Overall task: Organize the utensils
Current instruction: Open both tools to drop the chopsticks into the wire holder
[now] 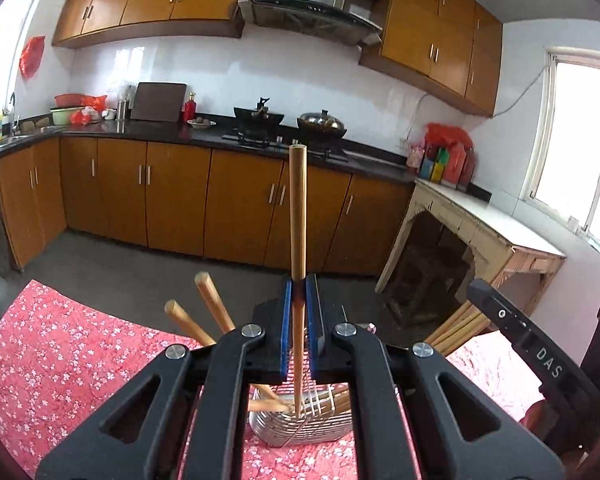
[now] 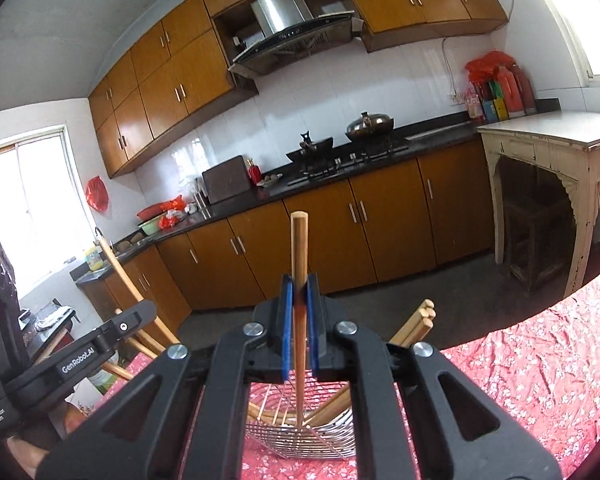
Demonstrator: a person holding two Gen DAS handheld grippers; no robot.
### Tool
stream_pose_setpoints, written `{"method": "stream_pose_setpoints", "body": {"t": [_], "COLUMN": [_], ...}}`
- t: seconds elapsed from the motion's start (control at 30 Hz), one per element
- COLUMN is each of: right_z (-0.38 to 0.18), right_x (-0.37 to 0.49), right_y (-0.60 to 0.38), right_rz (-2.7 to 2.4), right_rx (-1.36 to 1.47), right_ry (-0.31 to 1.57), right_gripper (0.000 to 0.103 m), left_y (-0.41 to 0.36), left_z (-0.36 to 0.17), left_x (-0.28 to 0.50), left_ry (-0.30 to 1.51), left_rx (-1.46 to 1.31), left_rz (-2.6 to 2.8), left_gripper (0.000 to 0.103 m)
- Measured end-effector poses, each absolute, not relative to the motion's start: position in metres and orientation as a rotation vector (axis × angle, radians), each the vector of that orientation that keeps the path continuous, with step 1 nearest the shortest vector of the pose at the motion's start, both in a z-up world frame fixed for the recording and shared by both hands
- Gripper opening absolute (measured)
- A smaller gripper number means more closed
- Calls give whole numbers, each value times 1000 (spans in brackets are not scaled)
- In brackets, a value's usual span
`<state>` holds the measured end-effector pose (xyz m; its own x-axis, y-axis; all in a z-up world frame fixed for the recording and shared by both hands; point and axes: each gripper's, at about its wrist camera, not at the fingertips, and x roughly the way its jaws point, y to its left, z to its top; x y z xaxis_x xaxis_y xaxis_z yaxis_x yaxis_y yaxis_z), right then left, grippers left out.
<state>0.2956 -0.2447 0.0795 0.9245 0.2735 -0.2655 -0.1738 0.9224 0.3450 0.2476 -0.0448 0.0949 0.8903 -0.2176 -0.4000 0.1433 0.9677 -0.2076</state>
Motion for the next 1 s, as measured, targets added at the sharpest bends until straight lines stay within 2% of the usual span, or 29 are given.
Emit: {"method": "stream_pose_setpoints", "body": {"t": [0.2,0.3,0.57,0.67,0.7,0.73,1.0], "right_z": [68,67,65,63,62,61,73], "right_x": [298,299,303,305,305,303,281], "right_y": [-243,-245,-256,-252,-253,-255,-268], "right_rz": [230,215,198,176,173,169,127], "right_rx": [329,326,360,327,330,337,338], "right_ry": [344,356,387,415,422,415,361], "right_gripper": [8,12,8,17,30,35,37], "left_y": [-45,-46,-53,-54,-51,-50,-37], "left_z": [87,87,94,96,97,98,106], "left_x": [249,249,247,246,247,246,231], "left_ry": [449,457,457,456,456,453,435], "left_rx": [-153,-152,-149,-133,-137,-138,-150], "left_rz": [-187,-183,-177,-142,-139,-137,-117], "left_gripper": [7,7,7,7,7,7,9]}}
